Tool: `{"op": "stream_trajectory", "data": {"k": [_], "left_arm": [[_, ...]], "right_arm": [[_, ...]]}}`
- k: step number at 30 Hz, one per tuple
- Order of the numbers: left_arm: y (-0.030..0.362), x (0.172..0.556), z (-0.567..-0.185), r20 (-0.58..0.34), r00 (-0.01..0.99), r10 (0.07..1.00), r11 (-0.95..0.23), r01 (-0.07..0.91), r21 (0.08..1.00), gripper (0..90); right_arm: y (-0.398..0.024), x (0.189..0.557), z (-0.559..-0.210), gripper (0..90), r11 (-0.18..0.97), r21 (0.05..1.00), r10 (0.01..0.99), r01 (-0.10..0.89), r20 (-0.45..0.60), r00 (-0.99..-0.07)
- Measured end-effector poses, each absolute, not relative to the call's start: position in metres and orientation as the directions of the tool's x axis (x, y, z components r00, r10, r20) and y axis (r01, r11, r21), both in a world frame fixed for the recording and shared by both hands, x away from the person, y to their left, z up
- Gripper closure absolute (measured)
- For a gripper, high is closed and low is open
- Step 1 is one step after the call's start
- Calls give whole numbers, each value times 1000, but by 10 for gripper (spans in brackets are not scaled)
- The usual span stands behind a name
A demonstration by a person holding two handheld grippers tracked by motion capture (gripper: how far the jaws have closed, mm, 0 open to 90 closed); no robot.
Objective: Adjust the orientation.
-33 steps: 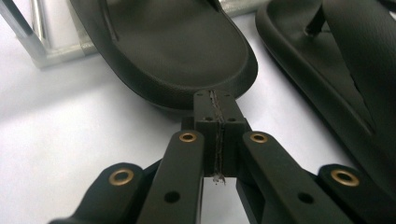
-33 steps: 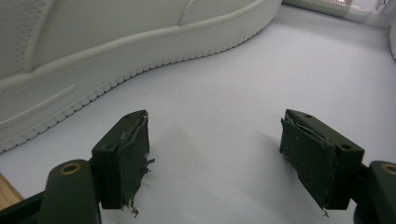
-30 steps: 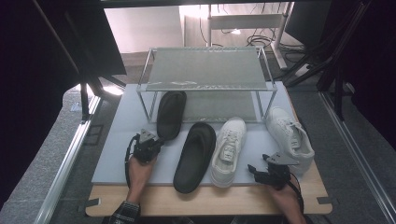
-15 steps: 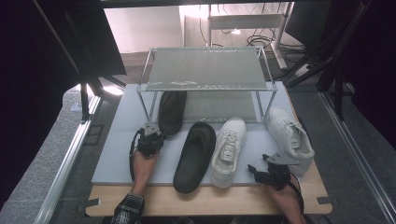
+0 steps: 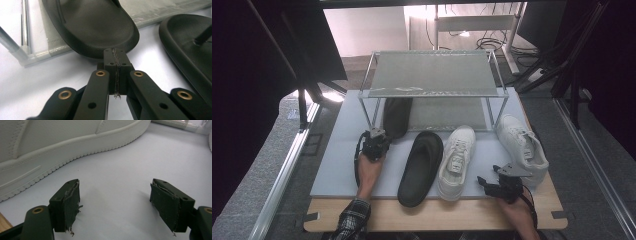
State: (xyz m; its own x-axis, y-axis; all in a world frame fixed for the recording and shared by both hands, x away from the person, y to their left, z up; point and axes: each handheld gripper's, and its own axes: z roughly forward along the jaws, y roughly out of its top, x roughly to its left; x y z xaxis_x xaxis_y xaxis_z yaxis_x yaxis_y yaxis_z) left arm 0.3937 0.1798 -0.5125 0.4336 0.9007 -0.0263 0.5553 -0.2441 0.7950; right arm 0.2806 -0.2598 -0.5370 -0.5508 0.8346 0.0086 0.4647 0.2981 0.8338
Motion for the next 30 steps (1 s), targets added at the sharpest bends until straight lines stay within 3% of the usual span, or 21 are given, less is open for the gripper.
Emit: {"op": "stream_trajectory", "data": {"k": [21, 30], "left_arm": [[168, 421, -513, -24, 408, 913, -238, 578, 781, 891], [170, 412, -502, -49, 437, 898, -233, 567, 790, 892]], "right_arm": [[-260, 281, -537, 242, 297, 834, 834, 465, 11, -552], [-260, 281, -537, 242, 295, 835, 833, 465, 13, -553]]}}
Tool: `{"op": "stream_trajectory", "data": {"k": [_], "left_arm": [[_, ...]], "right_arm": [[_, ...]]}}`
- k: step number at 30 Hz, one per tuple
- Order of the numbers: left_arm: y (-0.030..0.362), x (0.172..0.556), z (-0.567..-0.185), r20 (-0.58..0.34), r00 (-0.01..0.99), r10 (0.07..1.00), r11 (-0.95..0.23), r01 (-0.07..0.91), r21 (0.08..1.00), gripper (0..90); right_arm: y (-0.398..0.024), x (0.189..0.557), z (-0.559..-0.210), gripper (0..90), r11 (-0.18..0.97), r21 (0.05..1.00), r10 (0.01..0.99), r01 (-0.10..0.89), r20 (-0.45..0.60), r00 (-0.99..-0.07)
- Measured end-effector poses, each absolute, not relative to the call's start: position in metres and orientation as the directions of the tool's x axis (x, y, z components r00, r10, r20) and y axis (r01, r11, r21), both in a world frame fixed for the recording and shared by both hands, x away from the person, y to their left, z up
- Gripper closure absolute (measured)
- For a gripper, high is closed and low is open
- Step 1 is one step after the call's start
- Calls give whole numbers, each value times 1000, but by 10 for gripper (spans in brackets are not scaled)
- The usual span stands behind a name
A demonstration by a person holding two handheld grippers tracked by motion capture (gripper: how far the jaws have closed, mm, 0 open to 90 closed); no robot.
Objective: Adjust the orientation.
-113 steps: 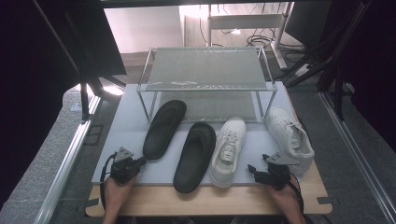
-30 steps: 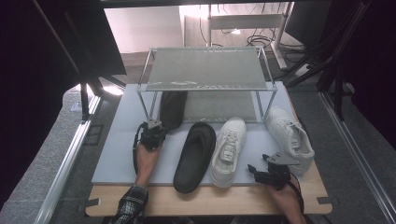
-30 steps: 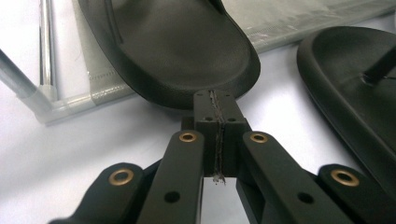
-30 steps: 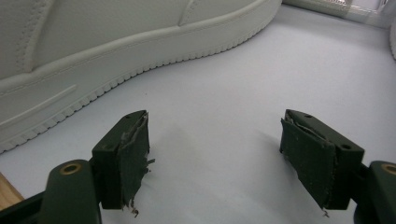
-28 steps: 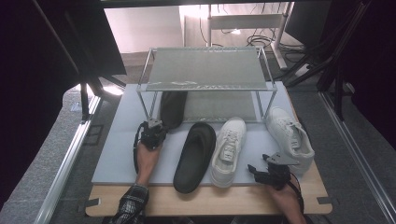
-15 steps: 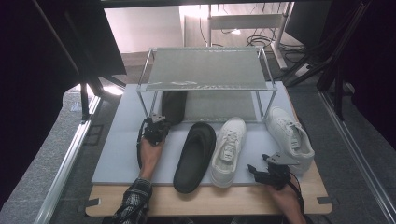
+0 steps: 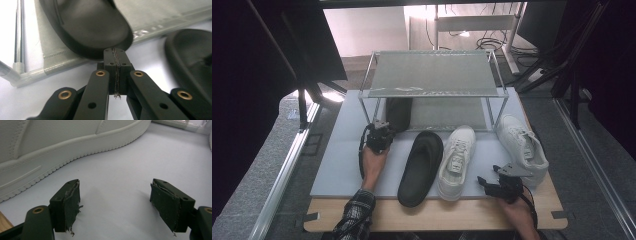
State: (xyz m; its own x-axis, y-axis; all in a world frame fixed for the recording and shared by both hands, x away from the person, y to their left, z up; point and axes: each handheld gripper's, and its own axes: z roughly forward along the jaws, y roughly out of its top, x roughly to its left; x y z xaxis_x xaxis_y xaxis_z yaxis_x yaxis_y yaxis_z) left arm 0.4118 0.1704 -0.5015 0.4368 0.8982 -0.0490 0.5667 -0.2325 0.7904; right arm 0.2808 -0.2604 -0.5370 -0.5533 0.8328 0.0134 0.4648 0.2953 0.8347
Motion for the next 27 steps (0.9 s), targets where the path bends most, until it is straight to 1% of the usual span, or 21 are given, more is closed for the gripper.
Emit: {"op": "stream_trajectory", "data": {"k": [6, 15, 19, 22, 27], "left_arm": [[172, 389, -487, -63, 488, 870, -249, 547, 799, 891], [175, 351, -472, -108, 562, 820, -253, 525, 813, 891], [170, 332, -469, -120, 602, 789, -266, 512, 817, 890], [165, 314, -468, -146, 634, 759, -262, 503, 824, 889], [150, 289, -470, -149, 681, 717, -287, 484, 827, 884]], "right_arm": [[-261, 281, -537, 243, 295, 835, 832, 465, 14, -554], [-261, 281, -537, 243, 295, 835, 833, 465, 14, -554], [-261, 281, -537, 243, 295, 835, 833, 465, 14, -554], [-261, 281, -537, 243, 295, 835, 833, 465, 14, -554], [-261, 281, -537, 243, 295, 835, 833, 465, 14, -554]]}}
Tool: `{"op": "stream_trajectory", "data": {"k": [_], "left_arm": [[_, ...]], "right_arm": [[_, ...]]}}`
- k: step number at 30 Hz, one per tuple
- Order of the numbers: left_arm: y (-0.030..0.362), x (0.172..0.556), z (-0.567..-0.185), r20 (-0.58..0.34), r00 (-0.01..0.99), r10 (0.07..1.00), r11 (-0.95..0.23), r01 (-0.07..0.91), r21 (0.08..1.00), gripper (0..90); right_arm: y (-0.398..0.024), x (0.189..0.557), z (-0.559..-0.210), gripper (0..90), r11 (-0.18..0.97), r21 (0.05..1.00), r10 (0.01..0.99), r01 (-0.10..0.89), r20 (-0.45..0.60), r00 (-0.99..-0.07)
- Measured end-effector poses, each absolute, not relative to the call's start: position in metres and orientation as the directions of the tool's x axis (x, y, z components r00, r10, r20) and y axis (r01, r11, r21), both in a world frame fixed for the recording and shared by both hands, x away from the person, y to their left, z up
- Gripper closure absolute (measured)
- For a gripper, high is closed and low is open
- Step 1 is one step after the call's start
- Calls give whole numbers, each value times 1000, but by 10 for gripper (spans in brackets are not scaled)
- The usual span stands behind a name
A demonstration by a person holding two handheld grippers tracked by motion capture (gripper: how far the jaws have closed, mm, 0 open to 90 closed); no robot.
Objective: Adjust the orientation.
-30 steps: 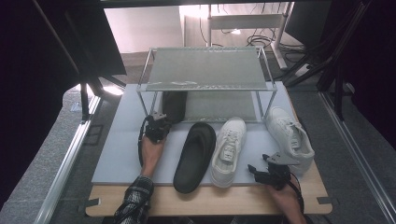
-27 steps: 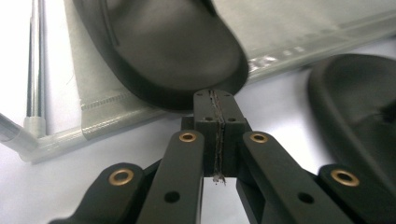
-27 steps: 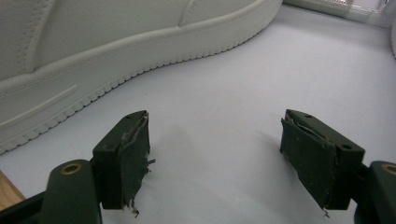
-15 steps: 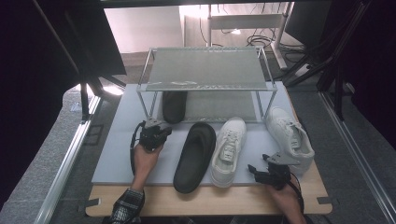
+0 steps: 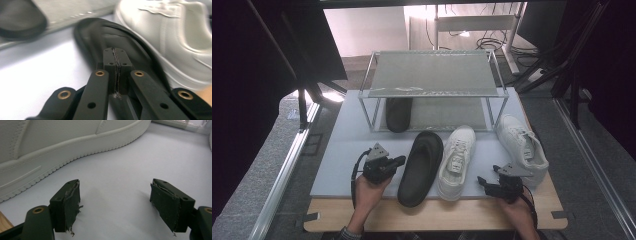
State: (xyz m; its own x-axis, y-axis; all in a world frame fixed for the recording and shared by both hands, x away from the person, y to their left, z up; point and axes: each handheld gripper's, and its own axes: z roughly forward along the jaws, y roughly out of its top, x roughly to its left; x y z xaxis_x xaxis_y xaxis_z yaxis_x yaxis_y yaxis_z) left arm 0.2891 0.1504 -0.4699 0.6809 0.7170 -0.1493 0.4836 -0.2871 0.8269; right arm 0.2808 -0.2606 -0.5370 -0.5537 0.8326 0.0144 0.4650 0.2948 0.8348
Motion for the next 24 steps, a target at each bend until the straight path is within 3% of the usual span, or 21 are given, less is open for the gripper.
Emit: {"op": "stream_trajectory", "data": {"k": [11, 24], "left_arm": [[129, 282, -495, -115, 697, 708, -356, 492, 794, 879], [147, 292, -499, -91, 652, 753, -337, 501, 797, 879]], "right_arm": [[-261, 281, -537, 241, 294, 835, 832, 465, 17, -555], [-261, 281, -537, 241, 293, 835, 831, 465, 19, -556]]}}
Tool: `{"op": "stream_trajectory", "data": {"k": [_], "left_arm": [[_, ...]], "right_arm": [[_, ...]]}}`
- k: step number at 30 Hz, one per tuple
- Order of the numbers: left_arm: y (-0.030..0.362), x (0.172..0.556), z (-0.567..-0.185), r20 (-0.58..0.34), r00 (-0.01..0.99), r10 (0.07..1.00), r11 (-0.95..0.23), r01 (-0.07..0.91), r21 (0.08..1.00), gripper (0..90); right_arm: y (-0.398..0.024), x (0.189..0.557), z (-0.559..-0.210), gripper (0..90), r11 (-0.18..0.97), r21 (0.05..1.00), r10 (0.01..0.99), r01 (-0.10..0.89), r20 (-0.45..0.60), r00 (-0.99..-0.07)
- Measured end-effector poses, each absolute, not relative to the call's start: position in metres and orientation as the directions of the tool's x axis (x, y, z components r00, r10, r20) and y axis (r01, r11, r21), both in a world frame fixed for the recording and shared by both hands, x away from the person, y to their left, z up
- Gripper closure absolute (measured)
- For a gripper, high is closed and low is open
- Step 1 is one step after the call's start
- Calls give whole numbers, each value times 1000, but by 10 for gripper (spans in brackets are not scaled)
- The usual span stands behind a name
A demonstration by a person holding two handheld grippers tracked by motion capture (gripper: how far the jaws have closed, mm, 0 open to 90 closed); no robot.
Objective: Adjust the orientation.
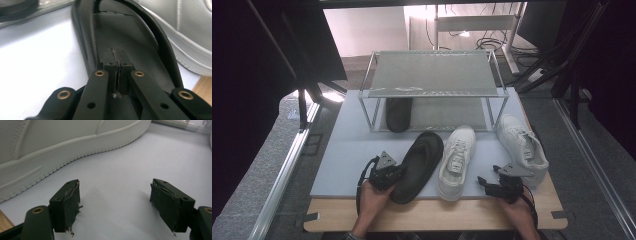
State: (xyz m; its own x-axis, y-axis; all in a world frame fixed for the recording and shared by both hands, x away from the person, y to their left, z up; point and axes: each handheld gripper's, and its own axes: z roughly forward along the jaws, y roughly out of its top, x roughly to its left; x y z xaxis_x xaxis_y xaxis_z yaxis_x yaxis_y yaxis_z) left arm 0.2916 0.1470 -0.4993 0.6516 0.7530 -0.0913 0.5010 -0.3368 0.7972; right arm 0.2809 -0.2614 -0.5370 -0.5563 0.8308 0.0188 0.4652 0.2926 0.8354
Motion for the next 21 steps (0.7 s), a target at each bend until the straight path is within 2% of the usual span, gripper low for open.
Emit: {"op": "stream_trajectory", "data": {"k": [7, 16, 21], "left_arm": [[158, 283, -485, -61, 643, 764, -328, 468, 821, 838], [161, 296, -490, -100, 631, 769, -306, 500, 810, 672], [153, 307, -496, -101, 628, 772, -318, 518, 794, 666]], "right_arm": [[-261, 281, -537, 242, 293, 835, 831, 465, 18, -556], [-261, 281, -537, 243, 294, 835, 831, 465, 18, -556], [-262, 281, -537, 242, 291, 836, 830, 465, 21, -557]]}}
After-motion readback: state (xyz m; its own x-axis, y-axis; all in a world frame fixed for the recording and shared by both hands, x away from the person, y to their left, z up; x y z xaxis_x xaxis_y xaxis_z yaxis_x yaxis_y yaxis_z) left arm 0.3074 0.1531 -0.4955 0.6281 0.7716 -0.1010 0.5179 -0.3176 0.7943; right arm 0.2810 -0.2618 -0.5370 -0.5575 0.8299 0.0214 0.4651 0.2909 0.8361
